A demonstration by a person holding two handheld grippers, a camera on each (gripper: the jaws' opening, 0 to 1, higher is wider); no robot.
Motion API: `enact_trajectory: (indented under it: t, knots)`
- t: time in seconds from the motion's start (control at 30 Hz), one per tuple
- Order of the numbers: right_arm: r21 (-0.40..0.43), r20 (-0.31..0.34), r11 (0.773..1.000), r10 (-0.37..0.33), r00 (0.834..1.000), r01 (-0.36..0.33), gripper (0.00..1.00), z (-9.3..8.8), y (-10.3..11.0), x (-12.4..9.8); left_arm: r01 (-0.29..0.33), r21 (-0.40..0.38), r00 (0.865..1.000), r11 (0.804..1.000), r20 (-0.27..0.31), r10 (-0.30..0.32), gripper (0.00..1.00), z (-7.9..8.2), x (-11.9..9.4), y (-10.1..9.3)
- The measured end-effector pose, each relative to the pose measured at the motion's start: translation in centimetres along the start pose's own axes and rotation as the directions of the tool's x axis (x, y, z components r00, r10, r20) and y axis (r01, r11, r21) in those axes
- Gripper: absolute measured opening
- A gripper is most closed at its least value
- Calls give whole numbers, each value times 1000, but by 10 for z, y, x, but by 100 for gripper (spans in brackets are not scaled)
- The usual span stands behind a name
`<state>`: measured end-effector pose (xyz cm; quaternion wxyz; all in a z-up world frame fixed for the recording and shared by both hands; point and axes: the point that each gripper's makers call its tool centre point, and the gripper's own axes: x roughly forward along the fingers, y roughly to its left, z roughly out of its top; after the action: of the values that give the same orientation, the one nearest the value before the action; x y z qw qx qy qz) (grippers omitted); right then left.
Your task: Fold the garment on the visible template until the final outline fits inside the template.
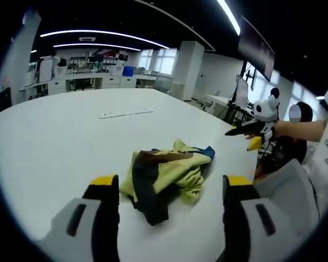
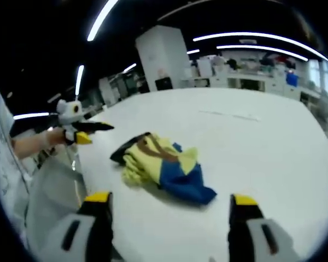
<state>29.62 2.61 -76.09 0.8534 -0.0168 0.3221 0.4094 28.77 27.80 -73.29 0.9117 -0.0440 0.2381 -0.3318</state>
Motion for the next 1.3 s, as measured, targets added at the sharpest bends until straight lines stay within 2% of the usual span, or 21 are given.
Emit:
enact_trajectory:
  t: [0.1, 0.3, 0.4, 0.57, 0.73, 0.9, 1.2, 1.3]
  knots:
    - [-1, -25, 1000, 3, 1000, -3, 81, -3, -8, 9, -9, -23, 1000, 1000, -12, 9, 63, -5, 6, 8]
    - [13, -57, 1000, 20, 998, -19, 59, 1, -20, 24, -29, -37, 999, 999, -33, 28, 54, -11, 16, 22]
    - [-1, -63, 1000, 24, 998, -24, 49, 6, -21, 35, -40, -46, 998, 998, -39, 38, 47, -14, 21, 30]
    - [-33, -102, 999, 37, 994, -41, 33, 6, -23, 60, -59, -53, 997, 997, -53, 56, 44, -20, 34, 43]
    - [-55, -146, 995, 69, 987, -78, 20, 2, -15, 76, -66, -64, 995, 996, -78, 61, 38, -26, 44, 51]
    - [-71, -157, 991, 101, 983, -113, 16, 2, -16, 87, -60, -78, 994, 995, -97, 53, 35, -32, 49, 52]
    - [-59, -186, 985, 148, 971, -161, 7, -6, -10, 92, -45, -104, 990, 994, -140, 30, 31, -42, 55, 52]
    - [-68, -185, 983, 155, 971, -170, 0, -5, -7, 89, -43, -110, 989, 993, -143, 27, 26, -43, 55, 51]
